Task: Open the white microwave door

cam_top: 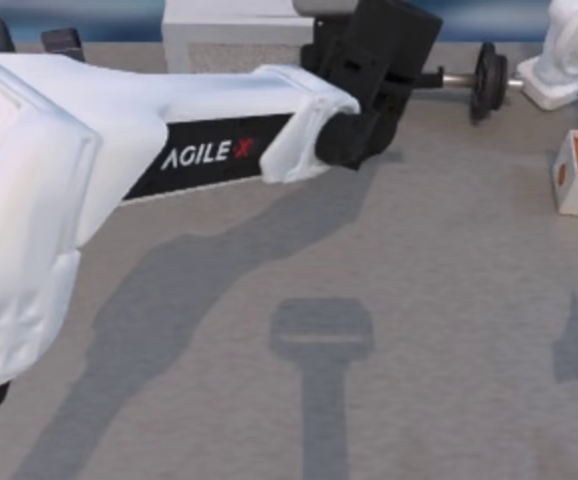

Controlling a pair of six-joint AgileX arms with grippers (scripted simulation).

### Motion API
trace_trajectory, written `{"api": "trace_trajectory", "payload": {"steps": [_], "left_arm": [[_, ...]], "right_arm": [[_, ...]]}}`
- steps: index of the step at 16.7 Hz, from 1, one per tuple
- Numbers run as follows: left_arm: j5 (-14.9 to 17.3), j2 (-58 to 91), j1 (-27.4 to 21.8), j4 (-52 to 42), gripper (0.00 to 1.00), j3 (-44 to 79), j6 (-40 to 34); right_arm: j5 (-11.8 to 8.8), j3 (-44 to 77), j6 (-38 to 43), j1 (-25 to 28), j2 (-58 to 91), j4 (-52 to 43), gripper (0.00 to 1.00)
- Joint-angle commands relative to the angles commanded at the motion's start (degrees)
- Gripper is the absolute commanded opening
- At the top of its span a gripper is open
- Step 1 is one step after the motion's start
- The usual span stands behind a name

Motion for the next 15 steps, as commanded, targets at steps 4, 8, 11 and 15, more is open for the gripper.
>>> {"api": "trace_trajectory", "payload": {"steps": [4,8,11,15], "left_arm": [[0.0,0.0,0.0,0.0,0.00,0.0,0.0],[0.0,0.0,0.0,0.0,0.00,0.0,0.0],[0.7,0.8,-0.6,-0.7,0.00,0.7,-0.4],[2.7,5.0,-0.2,-9.2,0.00,9.3,-2.0]], "right_arm": [[0.0,0.0,0.0,0.0,0.0,0.0,1.00],[0.0,0.0,0.0,0.0,0.0,0.0,1.00],[0.0,0.0,0.0,0.0,0.0,0.0,1.00],[0.0,0.0,0.0,0.0,0.0,0.0,1.00]]}}
